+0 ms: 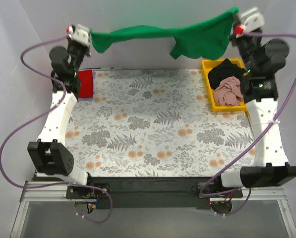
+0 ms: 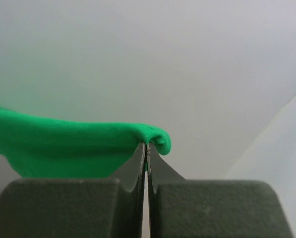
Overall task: Fold and stack the t-shirts
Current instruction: Flatten the tshirt out
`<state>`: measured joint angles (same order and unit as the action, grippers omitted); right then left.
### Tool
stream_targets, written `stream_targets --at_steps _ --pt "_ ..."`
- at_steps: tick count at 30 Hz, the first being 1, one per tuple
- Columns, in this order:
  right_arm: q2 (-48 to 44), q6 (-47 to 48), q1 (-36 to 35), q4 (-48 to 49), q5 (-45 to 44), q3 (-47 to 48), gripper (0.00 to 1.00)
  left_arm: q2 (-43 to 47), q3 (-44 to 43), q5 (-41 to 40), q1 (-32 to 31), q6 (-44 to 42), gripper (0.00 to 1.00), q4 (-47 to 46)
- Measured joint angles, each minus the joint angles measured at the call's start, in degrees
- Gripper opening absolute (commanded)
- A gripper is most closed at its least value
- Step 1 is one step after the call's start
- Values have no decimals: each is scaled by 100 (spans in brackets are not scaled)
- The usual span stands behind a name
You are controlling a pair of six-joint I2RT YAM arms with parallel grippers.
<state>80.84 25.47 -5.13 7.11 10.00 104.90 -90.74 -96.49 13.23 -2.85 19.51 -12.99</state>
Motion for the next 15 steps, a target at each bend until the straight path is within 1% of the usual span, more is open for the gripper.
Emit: stream_targets --at_steps 3,5,7,9,11,13,15 --pt "-396 219 2 367 400 -1554 1 520 1768 431 50 -330 0 -568" --pt "-389 380 -4 452 566 -2470 1 490 2673 686 55 -529 0 -675" --pt "-190 573 -2 308 675 -3397 1 229 3368 826 59 -710 0 -599" --pt "68 828 -2 -7 745 -4245 1 -120 3768 883 61 -894 0 -367" --pt "136 1032 -2 -332 787 -4750 1 -365 3969 909 55 -1036 0 -153" --pt "138 1237 -2 -597 807 -4955 1 -494 4070 940 57 -1187 0 96" --pt "136 1384 -13 -636 817 -4922 1 -507 4063 994 57 -1322 0 245"
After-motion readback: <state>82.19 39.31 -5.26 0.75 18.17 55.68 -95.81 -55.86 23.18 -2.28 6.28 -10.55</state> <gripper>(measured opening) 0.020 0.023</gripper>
